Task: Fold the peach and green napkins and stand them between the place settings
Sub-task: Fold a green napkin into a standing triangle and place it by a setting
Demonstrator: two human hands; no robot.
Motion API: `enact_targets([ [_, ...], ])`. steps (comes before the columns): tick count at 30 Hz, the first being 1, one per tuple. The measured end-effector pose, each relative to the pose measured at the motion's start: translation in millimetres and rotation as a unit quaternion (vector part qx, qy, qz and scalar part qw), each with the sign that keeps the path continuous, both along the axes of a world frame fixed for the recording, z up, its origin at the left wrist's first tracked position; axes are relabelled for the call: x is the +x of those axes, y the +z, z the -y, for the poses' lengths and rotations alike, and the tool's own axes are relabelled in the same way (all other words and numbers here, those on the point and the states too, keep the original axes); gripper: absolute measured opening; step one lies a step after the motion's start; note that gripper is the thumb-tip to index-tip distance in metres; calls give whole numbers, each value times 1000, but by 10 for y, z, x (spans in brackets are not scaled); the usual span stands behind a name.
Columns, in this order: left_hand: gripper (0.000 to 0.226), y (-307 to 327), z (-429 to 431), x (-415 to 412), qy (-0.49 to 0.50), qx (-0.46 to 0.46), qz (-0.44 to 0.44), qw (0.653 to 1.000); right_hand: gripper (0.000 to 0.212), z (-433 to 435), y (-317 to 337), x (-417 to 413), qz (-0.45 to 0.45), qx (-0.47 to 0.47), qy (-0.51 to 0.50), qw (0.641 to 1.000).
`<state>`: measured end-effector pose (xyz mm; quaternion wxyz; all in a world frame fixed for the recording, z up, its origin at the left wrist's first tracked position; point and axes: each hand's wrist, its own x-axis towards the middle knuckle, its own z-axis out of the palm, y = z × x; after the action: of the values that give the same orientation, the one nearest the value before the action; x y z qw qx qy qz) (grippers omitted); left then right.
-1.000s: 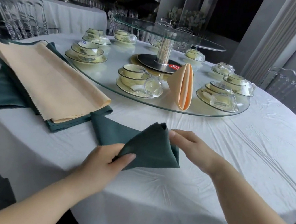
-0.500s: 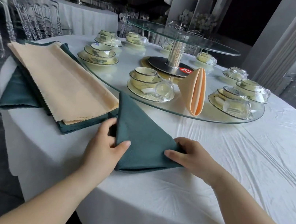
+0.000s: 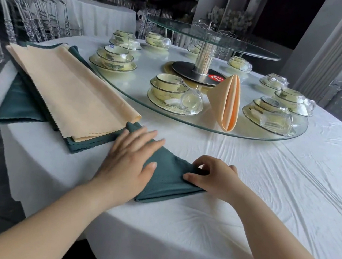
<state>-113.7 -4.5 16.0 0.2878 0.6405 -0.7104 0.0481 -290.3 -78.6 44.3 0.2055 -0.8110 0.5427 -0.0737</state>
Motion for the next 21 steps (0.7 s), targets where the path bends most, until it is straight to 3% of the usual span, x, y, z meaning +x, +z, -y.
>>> enact_targets([
  [1, 71, 28, 19, -37, -2, 42, 8, 999, 22, -1, -1, -6, 2, 2, -1, 1000],
  [5, 52, -72, 96, -77, 11, 202, 55, 978, 27, -77, 31, -16, -24, 8, -14, 1000],
  [8, 54, -66, 79, -106, 29, 233, 75, 969, 48, -155, 49, 66, -128, -139, 14, 982],
  [10, 55, -54, 68, -124, 36, 235, 75, 968, 54, -237, 30, 215, -86, -188, 77, 975],
  [13, 55, -34, 45, -124, 40, 234, 68, 969, 51, -369, -100, 435, -15, -143, 151, 978],
  [21, 58, 18, 59, -104, 48, 287, 72, 954, 59, -259, -300, 153, -123, -80, 61, 987],
])
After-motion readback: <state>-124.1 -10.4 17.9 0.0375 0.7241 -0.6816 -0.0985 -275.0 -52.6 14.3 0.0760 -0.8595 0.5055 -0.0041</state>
